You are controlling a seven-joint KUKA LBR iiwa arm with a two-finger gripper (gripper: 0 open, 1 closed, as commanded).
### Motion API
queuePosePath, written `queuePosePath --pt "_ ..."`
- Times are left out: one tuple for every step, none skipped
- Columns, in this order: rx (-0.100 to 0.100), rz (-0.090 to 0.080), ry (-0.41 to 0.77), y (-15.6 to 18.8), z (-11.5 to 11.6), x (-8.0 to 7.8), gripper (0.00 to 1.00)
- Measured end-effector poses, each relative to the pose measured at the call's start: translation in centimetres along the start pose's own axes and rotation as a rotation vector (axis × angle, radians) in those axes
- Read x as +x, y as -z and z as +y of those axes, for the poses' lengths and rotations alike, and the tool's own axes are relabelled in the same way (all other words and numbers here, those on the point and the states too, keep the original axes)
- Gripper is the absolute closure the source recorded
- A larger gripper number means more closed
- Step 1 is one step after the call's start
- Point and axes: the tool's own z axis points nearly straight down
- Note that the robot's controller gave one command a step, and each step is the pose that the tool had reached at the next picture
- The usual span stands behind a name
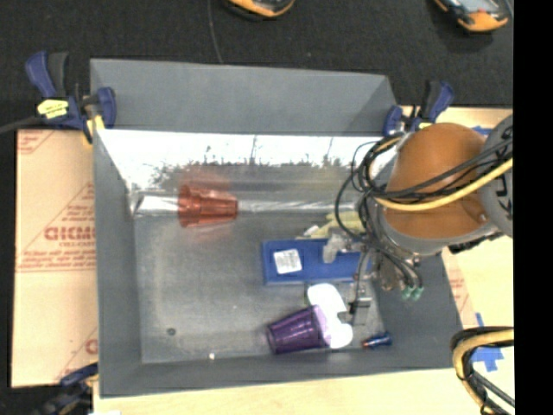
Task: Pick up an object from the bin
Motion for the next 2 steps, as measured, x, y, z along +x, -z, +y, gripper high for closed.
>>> queuePosePath --pt "0.000 0.000 0.000 0.0 0.0 0.0 0.00" --pt "-0.001 -0.005 -0.096 -4.4 3.6 -0.3 0.00"
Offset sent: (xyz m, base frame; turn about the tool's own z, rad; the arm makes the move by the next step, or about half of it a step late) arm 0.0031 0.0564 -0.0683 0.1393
